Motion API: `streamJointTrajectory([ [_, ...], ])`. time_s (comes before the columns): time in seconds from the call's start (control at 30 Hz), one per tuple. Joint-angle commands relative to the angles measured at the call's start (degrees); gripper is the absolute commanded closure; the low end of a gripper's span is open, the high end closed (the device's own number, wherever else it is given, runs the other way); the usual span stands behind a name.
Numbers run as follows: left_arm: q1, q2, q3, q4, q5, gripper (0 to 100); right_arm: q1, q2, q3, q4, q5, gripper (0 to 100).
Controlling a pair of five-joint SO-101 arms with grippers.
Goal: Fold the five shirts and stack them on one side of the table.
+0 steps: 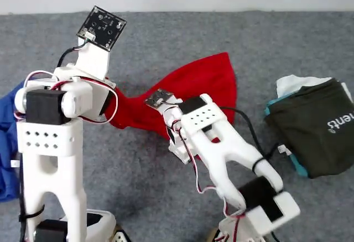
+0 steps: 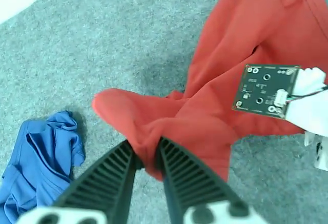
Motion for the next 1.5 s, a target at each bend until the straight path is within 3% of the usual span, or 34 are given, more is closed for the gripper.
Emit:
streamJointTrajectory([
  [0.0, -0.3, -1.0, -0.2, -0.5, 0.4, 99, 0.5, 2.3, -0.2, -0.1, -0.7, 89.8],
  [0.33, -0.4, -1.0, -0.2, -0.5, 0.4, 99, -3.8, 3.5, 0.0, -0.7, -0.2, 90.0],
  [0.6, -0.2, -1.0, -0.2, -0.5, 0.4, 99, 1.4, 3.5, 2.9, -10.8, -0.2, 89.8],
  [0.93, -0.2, -1.0, -0.1, -0.4, 0.4, 99, 3.5, 2.8, 1.4, -6.6, 4.2, 90.1],
  [1.47, -0.1, -0.8, -0.1, 1.1, 0.4, 95, 3.6, 2.7, -3.2, -2.9, 4.3, 90.1],
])
